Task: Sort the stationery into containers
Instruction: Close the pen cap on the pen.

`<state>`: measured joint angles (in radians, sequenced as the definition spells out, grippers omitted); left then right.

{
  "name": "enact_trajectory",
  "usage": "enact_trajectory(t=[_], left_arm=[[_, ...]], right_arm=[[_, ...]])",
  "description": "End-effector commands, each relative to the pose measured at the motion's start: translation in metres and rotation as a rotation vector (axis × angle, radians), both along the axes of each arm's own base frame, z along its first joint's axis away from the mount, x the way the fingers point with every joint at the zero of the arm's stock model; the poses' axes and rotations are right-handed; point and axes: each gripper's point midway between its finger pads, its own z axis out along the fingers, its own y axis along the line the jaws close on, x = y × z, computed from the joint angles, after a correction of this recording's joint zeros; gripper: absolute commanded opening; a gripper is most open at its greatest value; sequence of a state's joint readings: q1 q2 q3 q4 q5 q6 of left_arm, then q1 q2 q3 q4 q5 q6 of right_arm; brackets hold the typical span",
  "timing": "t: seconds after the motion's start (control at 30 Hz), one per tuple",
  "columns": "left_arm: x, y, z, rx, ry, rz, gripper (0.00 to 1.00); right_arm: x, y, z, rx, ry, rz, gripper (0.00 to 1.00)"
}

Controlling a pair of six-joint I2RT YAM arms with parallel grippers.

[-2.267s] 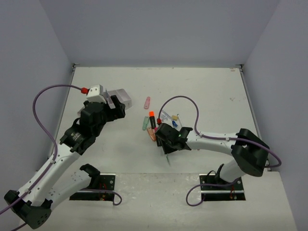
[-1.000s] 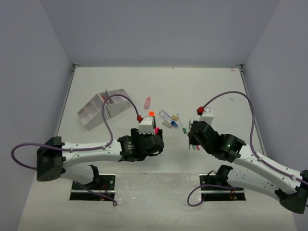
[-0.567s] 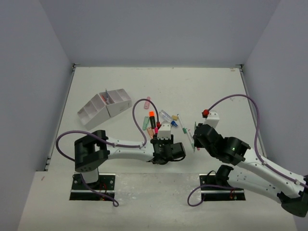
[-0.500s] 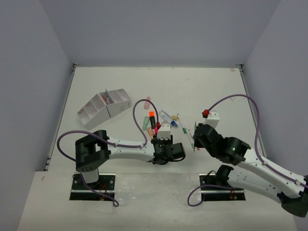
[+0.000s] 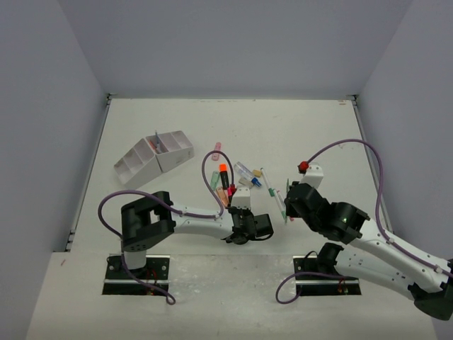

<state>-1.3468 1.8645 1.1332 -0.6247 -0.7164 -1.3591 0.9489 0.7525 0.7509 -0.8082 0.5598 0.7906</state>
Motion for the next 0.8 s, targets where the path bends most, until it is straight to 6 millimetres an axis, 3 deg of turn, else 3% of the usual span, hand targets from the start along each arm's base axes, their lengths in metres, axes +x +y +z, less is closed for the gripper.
enact_trajectory(t=[0.0, 0.37, 0.4, 0.47, 0.53, 0.63, 0.73, 0.77], left_arm=[[0.003, 0.005, 0.000, -0.003, -0.024, 0.039, 0.25], [-0.005, 0.009, -0.025, 0.054, 0.028, 0.002, 0.23], [-0.005, 0.009, -0.027, 0.058, 0.033, -0.002, 0.20], [-0.007, 0.008, -0.029, 0.065, 0.044, -0.014, 0.02], [-0.006, 0.008, -0.024, 0.058, 0.037, -0.019, 0.00], [0.004, 0.007, 0.004, 0.030, -0.033, -0.024, 0.00], [0.032, 0.011, 0.055, 0.004, -0.154, -0.030, 0.00], [0.050, 0.016, 0.076, -0.032, -0.185, -0.004, 0.00]], right_arm=[[0.005, 0.000, 0.005, 0.009, -0.027, -0.020, 0.00], [0.002, 0.001, 0.007, 0.016, -0.024, 0.004, 0.00], [0.002, 0.002, 0.008, 0.018, -0.027, 0.009, 0.00], [0.001, 0.002, 0.008, 0.026, -0.028, 0.014, 0.00], [0.000, 0.005, 0.010, 0.042, -0.030, 0.033, 0.00], [-0.006, 0.022, 0.012, 0.105, -0.035, 0.127, 0.00], [-0.010, 0.046, 0.017, 0.190, -0.062, 0.249, 0.00], [-0.007, 0.055, 0.024, 0.228, -0.089, 0.270, 0.00]])
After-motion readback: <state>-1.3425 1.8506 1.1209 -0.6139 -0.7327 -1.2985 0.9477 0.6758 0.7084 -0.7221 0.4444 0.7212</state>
